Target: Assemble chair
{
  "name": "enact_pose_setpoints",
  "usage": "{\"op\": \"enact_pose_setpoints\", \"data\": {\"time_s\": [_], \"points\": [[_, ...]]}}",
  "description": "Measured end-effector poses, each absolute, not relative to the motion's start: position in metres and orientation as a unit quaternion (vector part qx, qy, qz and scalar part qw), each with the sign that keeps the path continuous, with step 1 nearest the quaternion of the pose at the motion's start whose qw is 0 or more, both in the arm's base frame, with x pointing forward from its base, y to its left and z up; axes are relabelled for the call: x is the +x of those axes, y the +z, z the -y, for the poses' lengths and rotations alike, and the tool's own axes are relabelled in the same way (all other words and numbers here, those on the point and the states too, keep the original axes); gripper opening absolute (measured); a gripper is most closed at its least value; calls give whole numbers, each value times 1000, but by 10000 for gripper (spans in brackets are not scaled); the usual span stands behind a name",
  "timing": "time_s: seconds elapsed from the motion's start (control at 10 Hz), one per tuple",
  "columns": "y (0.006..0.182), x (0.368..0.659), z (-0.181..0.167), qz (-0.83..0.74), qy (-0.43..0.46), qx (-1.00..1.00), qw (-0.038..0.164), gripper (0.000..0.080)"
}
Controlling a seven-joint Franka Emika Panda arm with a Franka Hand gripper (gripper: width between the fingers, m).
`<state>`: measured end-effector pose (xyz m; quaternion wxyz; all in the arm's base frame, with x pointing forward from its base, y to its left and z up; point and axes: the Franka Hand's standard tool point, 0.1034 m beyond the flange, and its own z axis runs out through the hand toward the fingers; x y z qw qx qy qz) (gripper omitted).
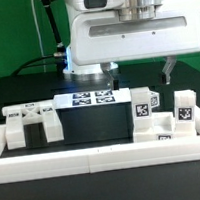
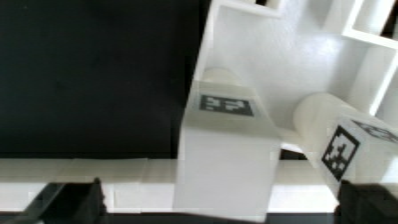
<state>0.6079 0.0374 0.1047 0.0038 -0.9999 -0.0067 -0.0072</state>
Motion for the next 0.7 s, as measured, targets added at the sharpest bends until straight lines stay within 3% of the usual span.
{"op": "enact_pose_setpoints", "data": {"time_s": [0.7], "points": [[92, 610, -34, 7, -7, -1000, -1, 649]]}}
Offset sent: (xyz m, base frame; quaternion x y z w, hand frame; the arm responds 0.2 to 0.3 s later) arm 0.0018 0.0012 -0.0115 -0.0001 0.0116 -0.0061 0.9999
